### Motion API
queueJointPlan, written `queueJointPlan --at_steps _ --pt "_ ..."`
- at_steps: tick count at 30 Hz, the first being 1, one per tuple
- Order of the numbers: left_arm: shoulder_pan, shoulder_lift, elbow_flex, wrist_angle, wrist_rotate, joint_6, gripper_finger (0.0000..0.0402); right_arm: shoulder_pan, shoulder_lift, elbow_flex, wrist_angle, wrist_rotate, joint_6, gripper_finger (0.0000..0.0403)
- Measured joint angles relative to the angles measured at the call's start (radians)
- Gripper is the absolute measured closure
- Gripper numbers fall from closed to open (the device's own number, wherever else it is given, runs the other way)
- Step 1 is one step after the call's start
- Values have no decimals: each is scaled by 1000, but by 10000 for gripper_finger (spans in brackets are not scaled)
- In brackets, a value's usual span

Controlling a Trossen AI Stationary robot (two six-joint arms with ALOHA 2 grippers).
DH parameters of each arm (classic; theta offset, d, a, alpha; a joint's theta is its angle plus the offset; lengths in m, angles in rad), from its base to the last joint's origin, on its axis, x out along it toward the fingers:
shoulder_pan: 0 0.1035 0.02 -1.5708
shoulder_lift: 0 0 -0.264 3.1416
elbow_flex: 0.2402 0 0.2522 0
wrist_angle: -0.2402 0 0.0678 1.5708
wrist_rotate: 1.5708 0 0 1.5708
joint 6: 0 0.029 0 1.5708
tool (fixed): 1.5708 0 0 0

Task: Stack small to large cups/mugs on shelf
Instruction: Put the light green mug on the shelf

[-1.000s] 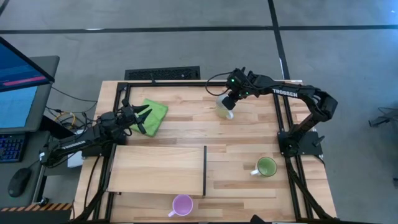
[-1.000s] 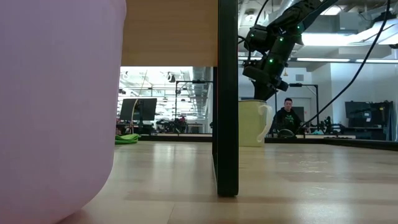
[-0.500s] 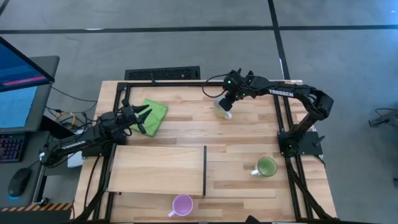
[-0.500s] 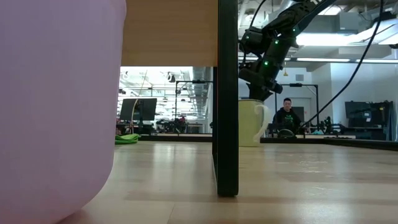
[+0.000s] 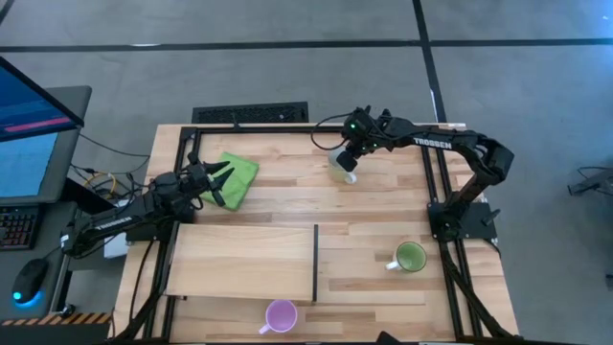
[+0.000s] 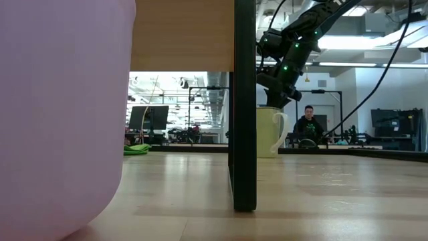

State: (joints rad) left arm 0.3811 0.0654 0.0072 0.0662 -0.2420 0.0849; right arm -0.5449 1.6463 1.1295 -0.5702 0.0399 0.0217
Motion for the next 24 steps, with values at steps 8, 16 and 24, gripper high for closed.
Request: queueJointPlan --at_steps 8,16,24 --pt "0 0 0 0 0 0 291 0 4 29 -17 0 -7 380" --pt "0 0 0 0 0 0 291 37 10 134 -136 14 -28 382" --pt "0 0 0 0 0 -8 291 93 9 204 -199 14 -24 382"
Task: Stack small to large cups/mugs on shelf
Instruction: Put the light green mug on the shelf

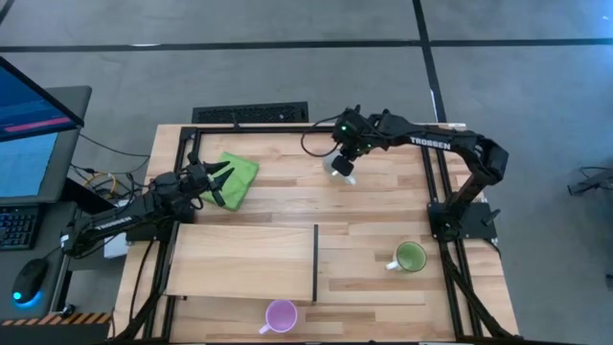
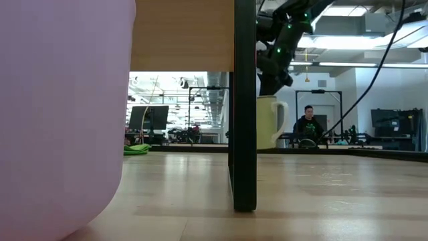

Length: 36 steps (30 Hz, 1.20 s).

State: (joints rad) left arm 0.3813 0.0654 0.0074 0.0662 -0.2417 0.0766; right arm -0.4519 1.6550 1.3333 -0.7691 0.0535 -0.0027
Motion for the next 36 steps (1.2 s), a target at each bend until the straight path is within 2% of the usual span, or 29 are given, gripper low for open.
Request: queueJointPlan --at_steps 9,23,36 --pt "0 0 0 0 0 -36 291 40 -3 124 -84 14 39 382" --pt "0 0 0 0 0 -36 291 159 -5 308 -252 25 226 383" --pt "0 0 0 -5 41 -51 291 274 -6 381 -232 61 406 383"
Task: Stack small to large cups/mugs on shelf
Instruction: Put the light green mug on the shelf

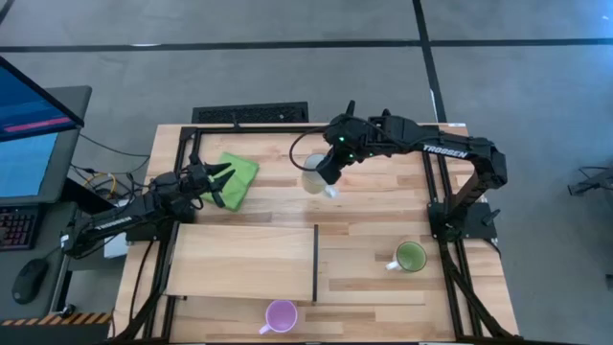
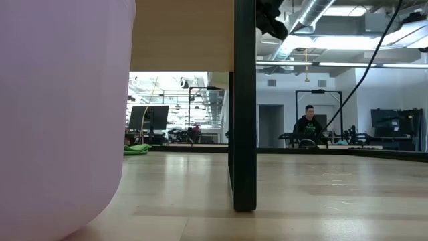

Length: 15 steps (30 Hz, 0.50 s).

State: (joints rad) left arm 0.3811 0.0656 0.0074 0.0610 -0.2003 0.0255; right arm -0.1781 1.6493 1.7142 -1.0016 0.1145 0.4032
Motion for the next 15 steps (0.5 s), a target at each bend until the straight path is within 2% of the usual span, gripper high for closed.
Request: queueJointPlan --at_steps 7,15 --pt "0 0 0 -2 12 -1 291 55 11 2 113 -4 45 383" --pt "0 0 0 -2 12 -1 291 73 91 1 212 -36 44 383"
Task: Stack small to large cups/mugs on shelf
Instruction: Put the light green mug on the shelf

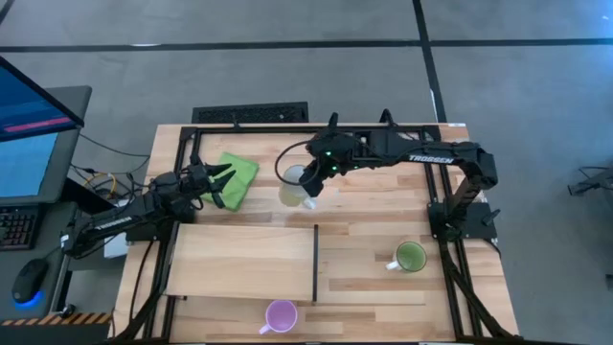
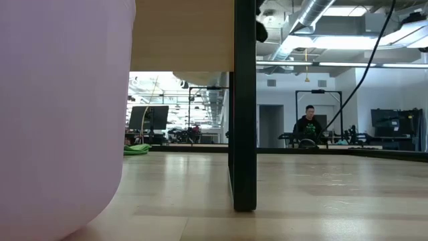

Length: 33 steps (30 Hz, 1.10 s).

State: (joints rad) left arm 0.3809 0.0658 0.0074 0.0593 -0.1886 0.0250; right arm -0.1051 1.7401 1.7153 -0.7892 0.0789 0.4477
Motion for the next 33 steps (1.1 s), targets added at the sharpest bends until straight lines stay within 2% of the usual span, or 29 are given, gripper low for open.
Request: queueJointPlan --at_steps 5,14,21,33 --pt "0 0 0 0 0 0 291 -2 79 43 31 -25 -2 383" --pt "0 0 0 0 0 0 291 -2 292 263 17 -26 -64 383" --pt "0 0 0 0 0 0 291 -8 428 421 -114 -26 -64 383" --pt "0 12 0 0 0 0 291 9 396 446 -217 -5 9 383"
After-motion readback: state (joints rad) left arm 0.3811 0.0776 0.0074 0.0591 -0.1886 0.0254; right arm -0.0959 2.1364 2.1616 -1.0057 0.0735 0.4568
